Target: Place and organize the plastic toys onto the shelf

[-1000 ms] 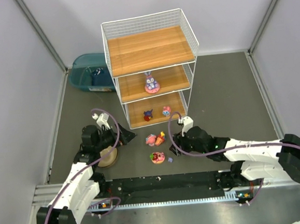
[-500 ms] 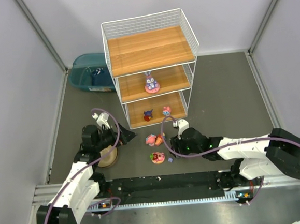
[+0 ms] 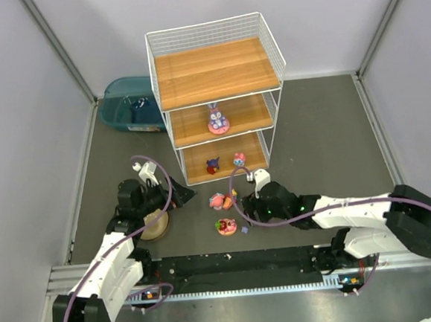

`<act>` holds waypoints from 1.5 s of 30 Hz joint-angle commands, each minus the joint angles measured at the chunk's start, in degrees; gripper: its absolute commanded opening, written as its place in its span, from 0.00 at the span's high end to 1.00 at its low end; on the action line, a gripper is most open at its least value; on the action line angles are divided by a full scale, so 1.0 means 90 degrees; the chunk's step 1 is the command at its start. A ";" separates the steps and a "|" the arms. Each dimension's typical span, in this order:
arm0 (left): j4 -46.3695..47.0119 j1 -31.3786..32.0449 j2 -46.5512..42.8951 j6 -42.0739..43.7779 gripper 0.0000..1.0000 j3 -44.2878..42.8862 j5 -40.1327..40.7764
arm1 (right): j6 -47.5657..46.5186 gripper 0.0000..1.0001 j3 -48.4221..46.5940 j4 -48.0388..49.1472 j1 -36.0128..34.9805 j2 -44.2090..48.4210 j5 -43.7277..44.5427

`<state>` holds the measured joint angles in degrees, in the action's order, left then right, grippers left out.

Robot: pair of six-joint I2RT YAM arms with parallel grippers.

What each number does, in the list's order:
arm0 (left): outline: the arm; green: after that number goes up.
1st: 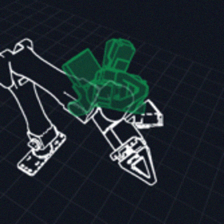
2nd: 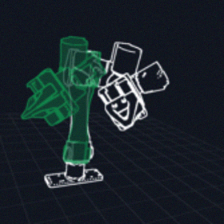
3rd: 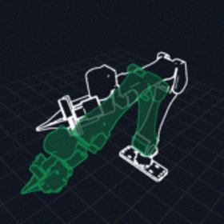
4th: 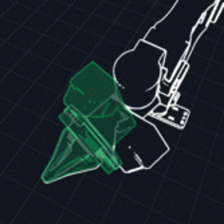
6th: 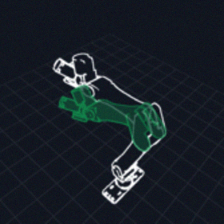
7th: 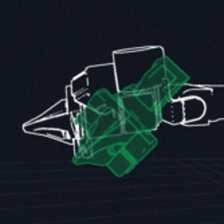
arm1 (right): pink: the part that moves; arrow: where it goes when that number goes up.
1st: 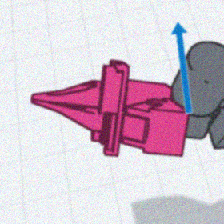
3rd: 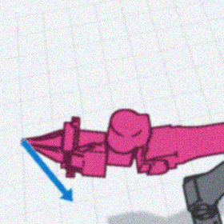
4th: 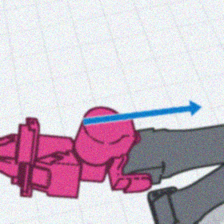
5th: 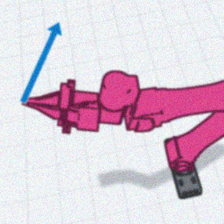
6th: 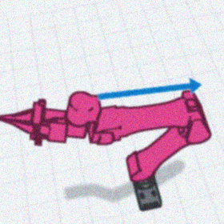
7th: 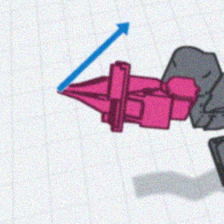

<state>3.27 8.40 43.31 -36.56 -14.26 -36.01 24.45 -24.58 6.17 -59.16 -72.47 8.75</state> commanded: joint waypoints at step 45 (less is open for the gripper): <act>-0.0500 0.0023 -0.0144 0.0185 0.01 -0.0437 0.1130 | -0.0850 0.16 0.0565 -0.0080 0.0920 0.2673 0.0510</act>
<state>-1.65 8.43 43.20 -35.77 -16.93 -27.42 22.33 -14.09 6.66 -47.57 -44.82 10.09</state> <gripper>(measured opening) 0.988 0.825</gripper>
